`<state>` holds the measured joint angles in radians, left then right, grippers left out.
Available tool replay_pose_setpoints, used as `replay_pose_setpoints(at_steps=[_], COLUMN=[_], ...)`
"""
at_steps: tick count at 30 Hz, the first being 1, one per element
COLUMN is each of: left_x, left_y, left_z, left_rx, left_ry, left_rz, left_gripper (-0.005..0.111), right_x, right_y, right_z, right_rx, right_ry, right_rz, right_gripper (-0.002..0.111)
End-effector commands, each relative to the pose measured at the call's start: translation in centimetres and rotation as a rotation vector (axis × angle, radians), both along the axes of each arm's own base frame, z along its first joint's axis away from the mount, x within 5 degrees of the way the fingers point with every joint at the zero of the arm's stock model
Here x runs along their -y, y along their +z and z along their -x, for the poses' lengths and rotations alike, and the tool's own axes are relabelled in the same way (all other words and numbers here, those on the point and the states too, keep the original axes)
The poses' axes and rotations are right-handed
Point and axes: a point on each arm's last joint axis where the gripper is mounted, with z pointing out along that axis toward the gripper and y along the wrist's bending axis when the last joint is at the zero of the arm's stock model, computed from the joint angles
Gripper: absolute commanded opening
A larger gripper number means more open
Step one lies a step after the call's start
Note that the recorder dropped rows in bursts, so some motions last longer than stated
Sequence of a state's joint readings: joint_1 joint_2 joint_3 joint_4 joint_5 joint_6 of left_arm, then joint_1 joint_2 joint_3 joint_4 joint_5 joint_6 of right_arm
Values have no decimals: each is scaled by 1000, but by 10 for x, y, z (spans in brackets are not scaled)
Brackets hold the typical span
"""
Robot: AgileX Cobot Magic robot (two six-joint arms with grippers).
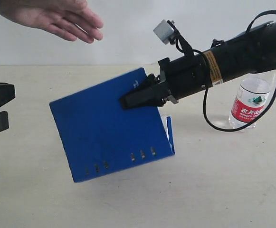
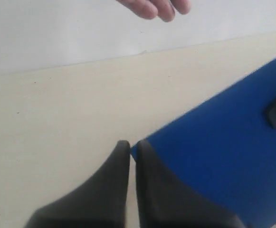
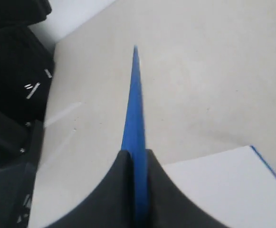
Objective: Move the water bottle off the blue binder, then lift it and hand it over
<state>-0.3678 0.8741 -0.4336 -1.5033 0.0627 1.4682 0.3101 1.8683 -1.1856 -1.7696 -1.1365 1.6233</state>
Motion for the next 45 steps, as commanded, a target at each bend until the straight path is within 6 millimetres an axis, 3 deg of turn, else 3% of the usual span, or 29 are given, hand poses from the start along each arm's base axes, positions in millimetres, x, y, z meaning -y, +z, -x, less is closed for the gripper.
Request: replay_pose_setpoints(at_steps=[1, 11, 15, 18, 21, 23, 26, 30, 34, 40, 45], left_x=[1, 7, 16, 23, 26, 28, 35, 41, 42, 46, 45], left_y=[-1, -1, -6, -16, -27, -36, -51, -74, -95, -106, -110], left_z=[1, 3, 5, 1, -5, -10, -16, -23, -31, -40, -43], left_rx=[-9, -22, -70, -134, -195, -242, -341, -460, -549, -610, -618], left_ry=[-5, -68, -162, -212, -211, -206, -224, -242, -222, -174, -163], left_rz=[13, 34, 57, 60, 45, 44, 79, 68, 38, 71, 61], left_gripper=[4, 4, 4, 4, 4, 4, 4, 5, 19, 49, 51], right_x=[4, 4, 10, 19, 26, 30, 34, 43, 52, 78, 93], right_y=[24, 30, 7, -24, -43, -51, -63, -82, -92, -92, -91], right_z=[-3, 1, 4, 18, 24, 27, 38, 53, 60, 49, 43], right_rx=[146, 124, 2, -59, -102, -220, -345, -387, -431, -486, -511], right_ry=[-89, -88, -199, -247, -322, -405, -452, -488, -523, -635, -690], right_rz=[9, -5, 60, 142, 212, 229, 250, 318, 344, 317, 296], right_gripper=[0, 0, 3, 24, 54, 66, 66, 66, 66, 66, 66])
